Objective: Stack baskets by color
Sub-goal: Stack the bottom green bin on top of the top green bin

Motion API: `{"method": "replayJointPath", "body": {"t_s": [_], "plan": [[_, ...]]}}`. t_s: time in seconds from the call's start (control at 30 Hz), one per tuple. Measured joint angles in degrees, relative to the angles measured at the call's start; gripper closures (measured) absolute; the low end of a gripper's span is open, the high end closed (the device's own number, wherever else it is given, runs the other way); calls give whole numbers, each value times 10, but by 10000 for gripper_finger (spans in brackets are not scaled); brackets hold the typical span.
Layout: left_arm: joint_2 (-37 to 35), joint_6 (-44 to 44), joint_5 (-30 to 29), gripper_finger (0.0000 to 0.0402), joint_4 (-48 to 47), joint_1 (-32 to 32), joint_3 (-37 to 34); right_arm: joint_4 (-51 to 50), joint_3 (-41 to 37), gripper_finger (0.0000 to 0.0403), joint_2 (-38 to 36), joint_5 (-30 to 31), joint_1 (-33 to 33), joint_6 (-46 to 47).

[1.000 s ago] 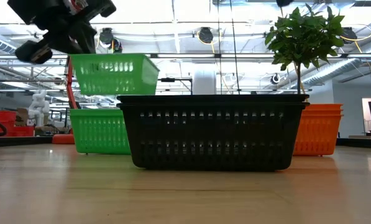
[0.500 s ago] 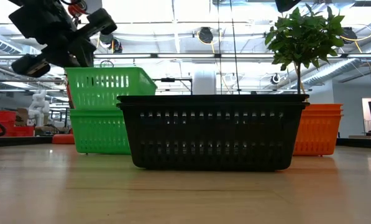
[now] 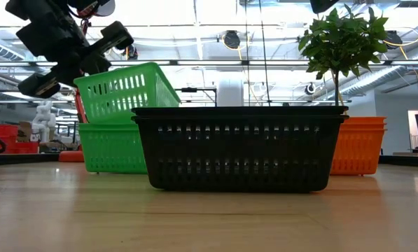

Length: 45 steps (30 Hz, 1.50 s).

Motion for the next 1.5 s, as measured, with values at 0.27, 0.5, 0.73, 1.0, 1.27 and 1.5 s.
{"method": "replayJointPath", "body": {"t_s": [0.27,0.5,0.73,1.0,1.27,1.5], "plan": [[-1,4,-7,364,-2,0,0,-1,0,197,0,0,0,-5],[-1,10,-31,363,-1,-1,0,-1,0,197,0,0,0,-5],[-1,1,-37,362,-1,-1,0,-1,0,197,0,0,0,-5],[-1,-34,-36,355,4,-1,0,-1,0,197,0,0,0,-5],[-1,-64,-37,253,38,-1,0,-1,0,197,0,0,0,-5],[-7,-74,-88,178,35,-32,0,-1,0,197,0,-1,0,-5]]}}
